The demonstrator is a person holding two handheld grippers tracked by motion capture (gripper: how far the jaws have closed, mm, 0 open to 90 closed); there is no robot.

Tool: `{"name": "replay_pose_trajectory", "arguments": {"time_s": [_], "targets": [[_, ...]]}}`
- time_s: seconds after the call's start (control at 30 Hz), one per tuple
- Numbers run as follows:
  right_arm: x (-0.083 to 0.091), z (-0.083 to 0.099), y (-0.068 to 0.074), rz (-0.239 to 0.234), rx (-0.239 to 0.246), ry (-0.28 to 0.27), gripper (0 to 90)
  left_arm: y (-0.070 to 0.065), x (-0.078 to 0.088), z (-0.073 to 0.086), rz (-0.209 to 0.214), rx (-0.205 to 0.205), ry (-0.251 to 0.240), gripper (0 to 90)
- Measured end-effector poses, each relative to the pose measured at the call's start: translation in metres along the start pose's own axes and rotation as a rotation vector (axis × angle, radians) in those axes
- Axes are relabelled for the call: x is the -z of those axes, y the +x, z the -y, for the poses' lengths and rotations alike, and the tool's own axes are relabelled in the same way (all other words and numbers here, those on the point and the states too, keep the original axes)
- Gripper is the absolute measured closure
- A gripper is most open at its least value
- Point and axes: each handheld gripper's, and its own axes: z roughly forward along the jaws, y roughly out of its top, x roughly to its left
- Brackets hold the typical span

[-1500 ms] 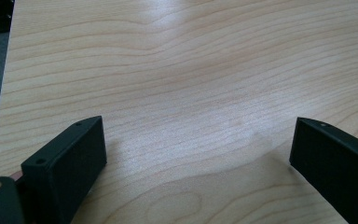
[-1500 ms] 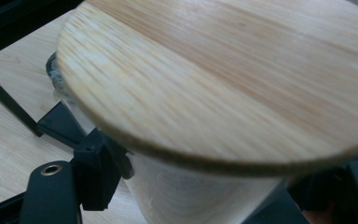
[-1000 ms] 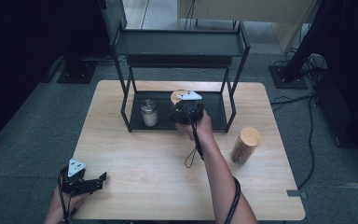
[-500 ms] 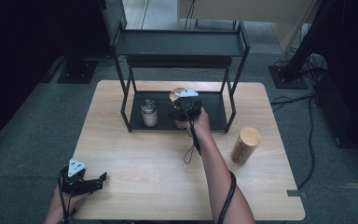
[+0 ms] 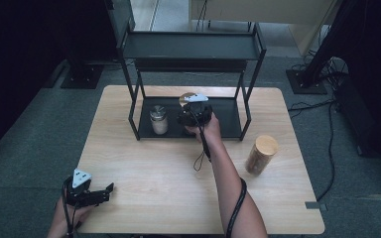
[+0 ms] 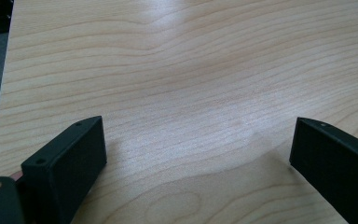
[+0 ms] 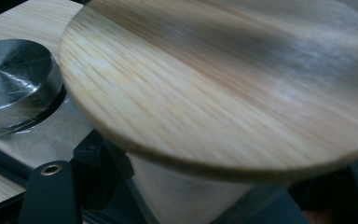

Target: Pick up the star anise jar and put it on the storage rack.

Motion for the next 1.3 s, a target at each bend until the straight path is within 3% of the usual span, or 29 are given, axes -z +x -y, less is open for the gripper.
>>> {"name": "replay_pose_trajectory", "arguments": {"time_s": [0.6, 0.7, 0.83, 0.97, 1.3], "targets": [[-0.008, 0.006, 0.003, -0.026, -0.026, -0.029, 24.4, 0.0, 0.0, 0.0, 0.0, -0.002, 0.002, 3.9], [-0.006, 0.007, 0.004, -0.015, -0.019, -0.043, 18.8, 0.0, 0.0, 0.0, 0.0, -0.002, 0.002, 3.9], [-0.001, 0.008, 0.004, -0.044, -0.012, -0.064, 10.3, 0.0, 0.0, 0.0, 0.0, -0.002, 0.001, 3.9], [0.0, 0.011, 0.004, -0.07, -0.036, -0.066, 3.3, 0.0, 0.0, 0.0, 0.0, -0.001, 0.001, 3.9], [0.003, 0.024, 0.006, -0.082, -0.055, -0.066, 0.0, 0.0, 0.0, 0.0, -0.002, -0.002, 0.003, 3.9]]}}
